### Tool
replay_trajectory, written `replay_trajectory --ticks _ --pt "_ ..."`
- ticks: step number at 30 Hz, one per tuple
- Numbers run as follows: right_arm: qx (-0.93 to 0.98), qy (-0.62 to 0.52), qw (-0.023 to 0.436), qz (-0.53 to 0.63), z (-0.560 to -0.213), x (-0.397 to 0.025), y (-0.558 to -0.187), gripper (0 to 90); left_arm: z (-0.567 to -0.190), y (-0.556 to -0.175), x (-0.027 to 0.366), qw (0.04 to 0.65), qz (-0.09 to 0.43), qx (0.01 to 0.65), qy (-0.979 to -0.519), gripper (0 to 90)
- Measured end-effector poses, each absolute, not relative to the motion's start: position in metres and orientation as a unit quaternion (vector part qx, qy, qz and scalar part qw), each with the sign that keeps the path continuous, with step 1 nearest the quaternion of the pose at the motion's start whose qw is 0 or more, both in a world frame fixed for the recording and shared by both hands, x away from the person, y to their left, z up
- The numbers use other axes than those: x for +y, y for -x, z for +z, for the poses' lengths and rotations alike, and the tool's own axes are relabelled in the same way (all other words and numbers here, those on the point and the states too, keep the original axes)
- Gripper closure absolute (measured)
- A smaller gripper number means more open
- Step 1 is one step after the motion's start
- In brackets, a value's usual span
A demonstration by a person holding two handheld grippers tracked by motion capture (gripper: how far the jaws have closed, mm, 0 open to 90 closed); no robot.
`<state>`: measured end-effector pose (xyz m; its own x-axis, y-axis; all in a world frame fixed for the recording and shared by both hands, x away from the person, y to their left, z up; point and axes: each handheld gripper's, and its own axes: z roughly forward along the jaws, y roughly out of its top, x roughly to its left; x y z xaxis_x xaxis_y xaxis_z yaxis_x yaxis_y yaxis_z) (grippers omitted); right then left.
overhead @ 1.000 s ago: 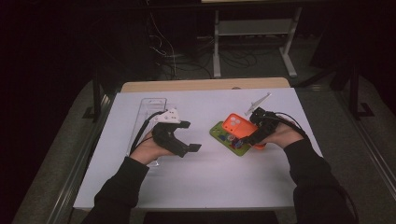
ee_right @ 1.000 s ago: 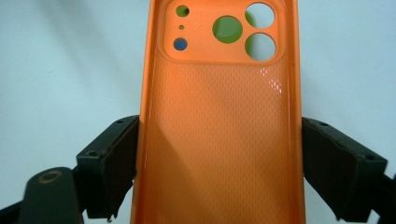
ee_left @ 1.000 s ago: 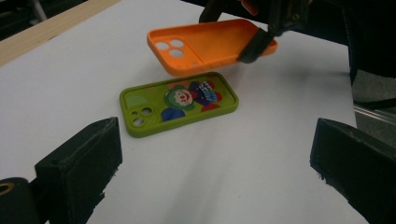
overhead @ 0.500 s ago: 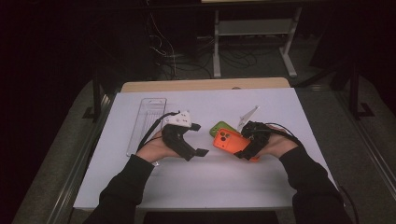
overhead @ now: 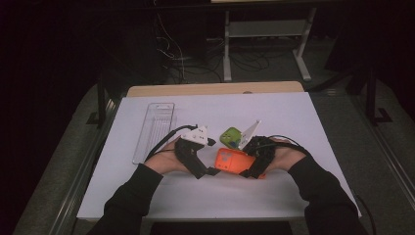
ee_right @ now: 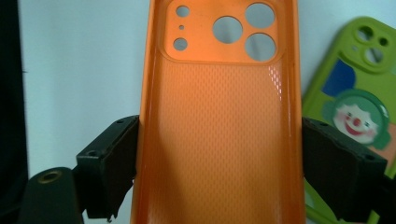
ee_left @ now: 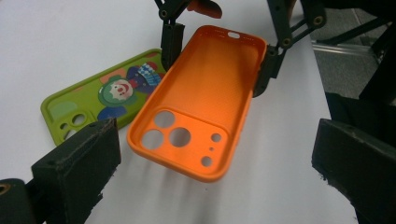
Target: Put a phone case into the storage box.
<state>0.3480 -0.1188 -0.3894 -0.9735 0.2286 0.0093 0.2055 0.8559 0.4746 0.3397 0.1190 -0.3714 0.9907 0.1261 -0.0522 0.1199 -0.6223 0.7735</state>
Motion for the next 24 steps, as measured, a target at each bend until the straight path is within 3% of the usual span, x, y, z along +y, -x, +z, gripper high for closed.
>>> replay_trajectory --ticks 24 --pt "0.967 -0.035 0.009 0.254 -0.381 -0.091 -0.326 15.3 -0.39 -0.33 0.103 0.357 -0.003 0.016 -0.934 0.6"
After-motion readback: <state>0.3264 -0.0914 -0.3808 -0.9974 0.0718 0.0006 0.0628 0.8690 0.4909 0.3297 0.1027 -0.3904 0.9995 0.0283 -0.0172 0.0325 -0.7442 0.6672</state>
